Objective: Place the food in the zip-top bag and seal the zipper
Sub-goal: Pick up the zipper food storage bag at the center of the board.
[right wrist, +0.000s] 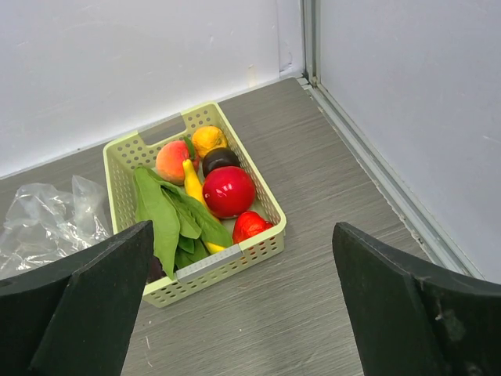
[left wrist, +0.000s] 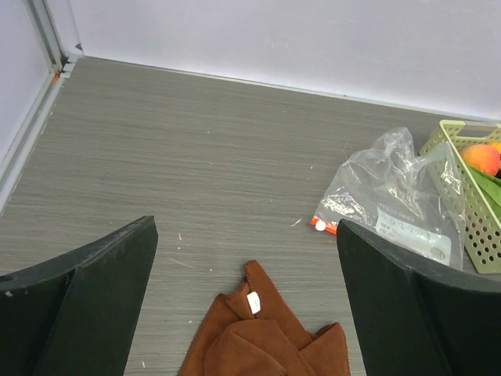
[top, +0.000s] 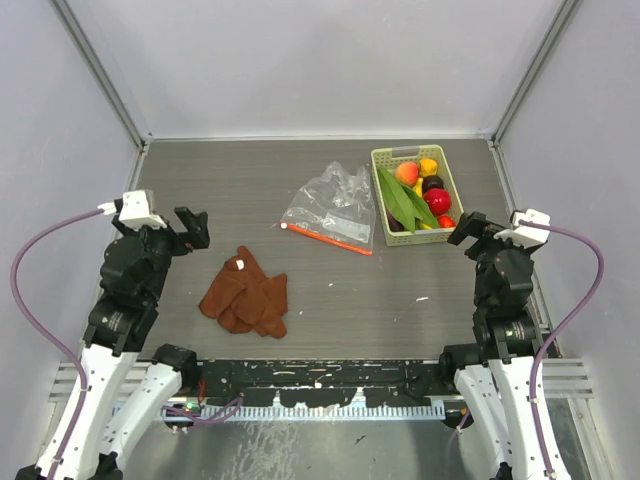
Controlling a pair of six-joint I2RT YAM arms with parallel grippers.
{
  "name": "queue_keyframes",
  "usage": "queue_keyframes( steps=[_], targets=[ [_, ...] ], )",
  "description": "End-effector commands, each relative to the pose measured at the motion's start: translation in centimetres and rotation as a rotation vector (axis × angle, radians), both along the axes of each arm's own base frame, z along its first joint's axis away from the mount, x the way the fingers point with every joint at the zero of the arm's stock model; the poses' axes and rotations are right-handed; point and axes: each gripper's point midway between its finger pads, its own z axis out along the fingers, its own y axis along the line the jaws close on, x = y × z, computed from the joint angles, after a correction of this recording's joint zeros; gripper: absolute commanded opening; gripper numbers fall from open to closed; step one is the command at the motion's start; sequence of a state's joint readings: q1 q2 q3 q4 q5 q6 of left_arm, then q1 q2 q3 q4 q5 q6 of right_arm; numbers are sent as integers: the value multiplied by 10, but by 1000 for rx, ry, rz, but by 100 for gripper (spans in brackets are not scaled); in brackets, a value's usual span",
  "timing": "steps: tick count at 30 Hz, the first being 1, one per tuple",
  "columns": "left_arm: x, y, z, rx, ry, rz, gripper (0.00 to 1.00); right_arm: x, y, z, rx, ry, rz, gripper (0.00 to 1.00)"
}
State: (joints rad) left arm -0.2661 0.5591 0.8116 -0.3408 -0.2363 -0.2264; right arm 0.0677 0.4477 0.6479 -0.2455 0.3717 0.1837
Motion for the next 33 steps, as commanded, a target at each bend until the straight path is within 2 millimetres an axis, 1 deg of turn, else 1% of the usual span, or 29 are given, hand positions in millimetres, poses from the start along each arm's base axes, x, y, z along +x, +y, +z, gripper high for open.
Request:
queue_keyframes(
  steps=[1,5,11,17,22,26,31,33],
  targets=[
    [3,-5,32,-46,-76,-20,98,0,0,25,16,-92,2,100],
    [7,-16,30,-81,-45,-63,98,-2,1,25,17,-96,4,100],
    [18,-36,21,-135,48,-132,98,-7,0,27,22,-105,2,100],
    [34,-60,3,-242,161,-188,98,-11,0,33,29,-107,-1,100],
    [55,-86,-24,-353,257,-239,98,-15,4,36,30,-123,24,100],
    [71,-107,-47,-408,342,-281,98,-17,7,33,37,-133,44,100],
    [93,-126,-81,-455,456,-305,98,-16,11,32,38,-133,67,100],
    [104,-133,-104,-456,524,-304,100,-16,12,32,42,-135,71,100]
  ],
)
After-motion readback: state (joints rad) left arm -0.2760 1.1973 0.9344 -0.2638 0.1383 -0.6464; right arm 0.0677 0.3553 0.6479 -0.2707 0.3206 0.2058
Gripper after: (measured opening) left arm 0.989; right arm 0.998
